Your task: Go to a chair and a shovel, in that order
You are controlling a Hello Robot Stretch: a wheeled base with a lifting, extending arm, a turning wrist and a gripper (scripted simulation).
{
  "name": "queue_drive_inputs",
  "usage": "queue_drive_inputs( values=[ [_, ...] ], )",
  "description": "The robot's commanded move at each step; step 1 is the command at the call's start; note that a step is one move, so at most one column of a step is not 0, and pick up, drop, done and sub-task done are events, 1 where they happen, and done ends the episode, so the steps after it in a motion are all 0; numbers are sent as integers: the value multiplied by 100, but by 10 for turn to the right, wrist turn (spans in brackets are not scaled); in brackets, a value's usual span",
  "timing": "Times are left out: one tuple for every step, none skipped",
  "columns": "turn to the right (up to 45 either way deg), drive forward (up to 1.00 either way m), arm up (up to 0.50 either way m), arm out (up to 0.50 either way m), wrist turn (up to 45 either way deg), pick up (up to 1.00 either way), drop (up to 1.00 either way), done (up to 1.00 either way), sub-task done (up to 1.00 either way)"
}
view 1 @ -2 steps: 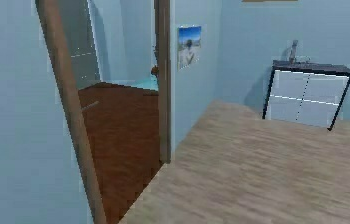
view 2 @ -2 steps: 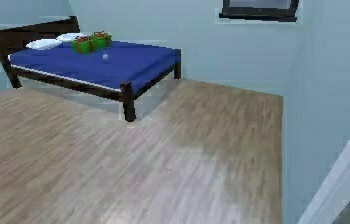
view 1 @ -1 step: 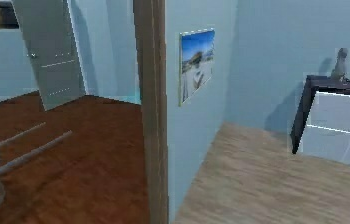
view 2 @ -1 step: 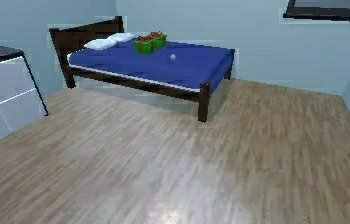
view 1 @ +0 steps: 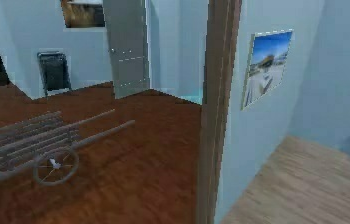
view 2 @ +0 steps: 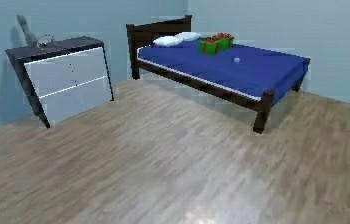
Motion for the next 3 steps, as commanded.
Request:
queue_drive_inputs(
  values=[
    [0, 25, 0, 0, 0, 0, 0, 0, 0],
    [-450, 0, 0, 0, 0, 0, 0, 0, 0],
    [0, 45, 0, 0, 0, 0, 0, 0, 0]
  ],
)
